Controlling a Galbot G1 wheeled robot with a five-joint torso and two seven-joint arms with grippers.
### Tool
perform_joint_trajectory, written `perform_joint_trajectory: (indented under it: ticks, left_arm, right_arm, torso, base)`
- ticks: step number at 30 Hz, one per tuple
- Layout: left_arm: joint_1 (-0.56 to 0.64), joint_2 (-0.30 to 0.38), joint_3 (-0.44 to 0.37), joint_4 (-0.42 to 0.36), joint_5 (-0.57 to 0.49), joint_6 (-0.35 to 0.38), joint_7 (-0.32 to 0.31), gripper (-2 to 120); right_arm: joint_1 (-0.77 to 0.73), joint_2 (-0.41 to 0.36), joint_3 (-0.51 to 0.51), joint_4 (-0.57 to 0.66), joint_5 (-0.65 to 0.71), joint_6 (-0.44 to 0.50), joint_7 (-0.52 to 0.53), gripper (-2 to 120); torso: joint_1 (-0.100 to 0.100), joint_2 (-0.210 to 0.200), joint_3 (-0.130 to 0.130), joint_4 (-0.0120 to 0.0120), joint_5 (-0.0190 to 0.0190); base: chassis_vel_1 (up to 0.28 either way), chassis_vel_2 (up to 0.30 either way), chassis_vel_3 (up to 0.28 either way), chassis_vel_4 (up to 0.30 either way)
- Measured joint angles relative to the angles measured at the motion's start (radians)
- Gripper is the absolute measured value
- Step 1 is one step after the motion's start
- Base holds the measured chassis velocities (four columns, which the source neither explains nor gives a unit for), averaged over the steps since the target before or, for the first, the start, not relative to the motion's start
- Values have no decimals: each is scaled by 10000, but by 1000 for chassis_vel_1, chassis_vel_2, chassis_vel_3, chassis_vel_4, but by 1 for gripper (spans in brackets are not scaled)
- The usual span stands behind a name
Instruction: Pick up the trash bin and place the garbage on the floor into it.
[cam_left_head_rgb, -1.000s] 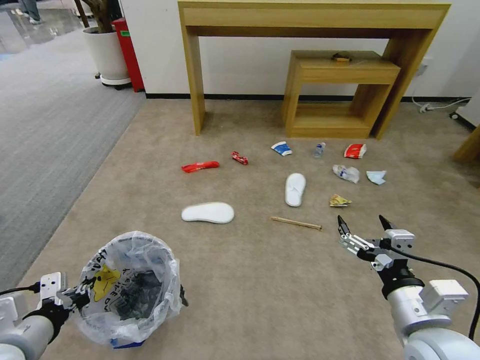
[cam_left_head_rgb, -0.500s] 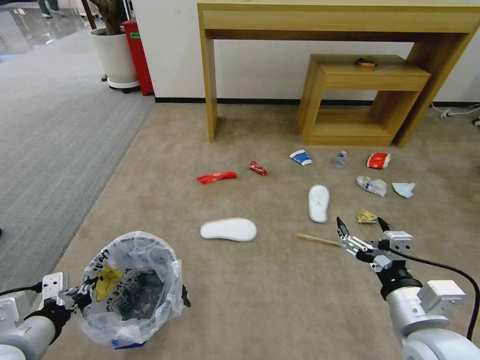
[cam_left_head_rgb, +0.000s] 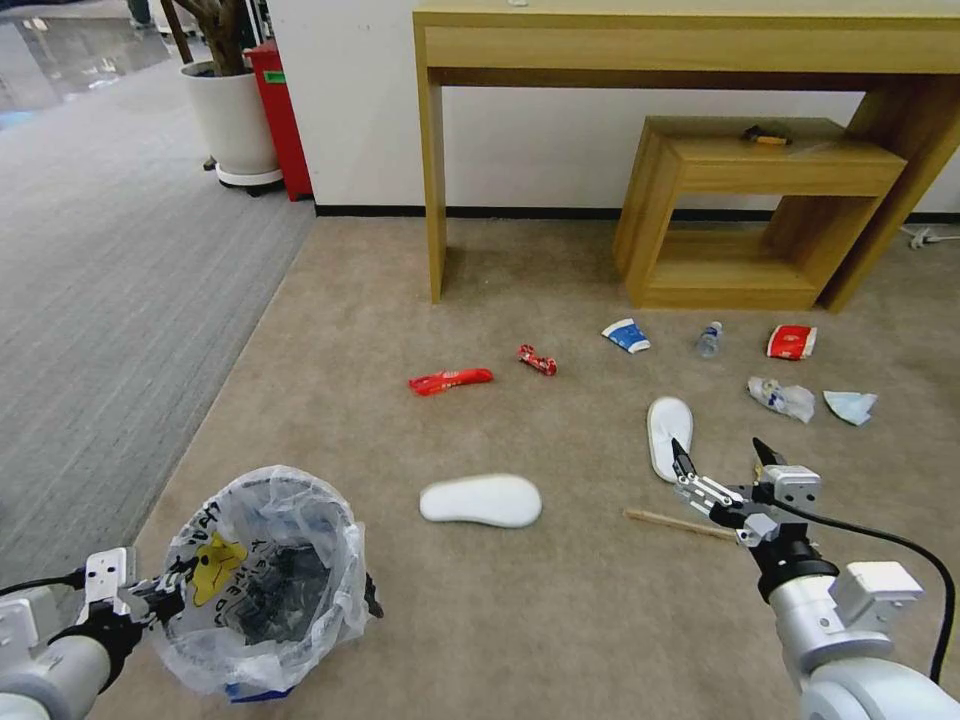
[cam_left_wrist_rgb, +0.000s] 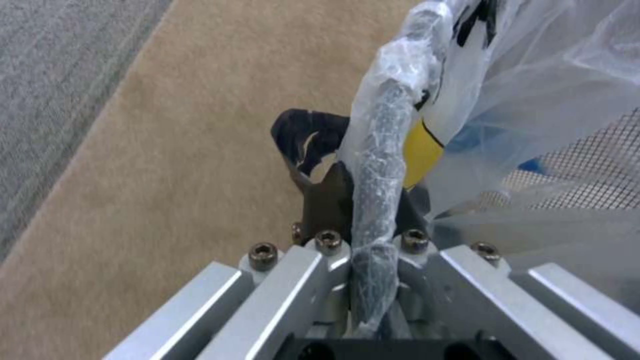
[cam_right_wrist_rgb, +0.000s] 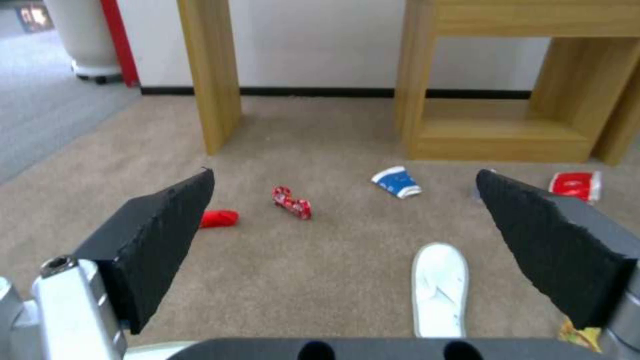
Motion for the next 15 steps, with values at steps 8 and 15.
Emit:
perform_joint_trajectory:
  ticks: [8,15]
  left_arm:
    - [-110,279,-144,303,-194,0,-36,0]
    - [-247,345,-146,289,-243,0,-98,0]
  right_arm:
    - [185,-910,-106,-1120,-1000,247,-394,100]
    - [1247,-3117,-1478,-3176,-1454,264,-732,100]
  torso:
    - [0,0,-1,4,0]
    - [-2,0,-2,5,5]
  base:
    - [-41,99,58,-95]
    - [-3,-23,-10,14]
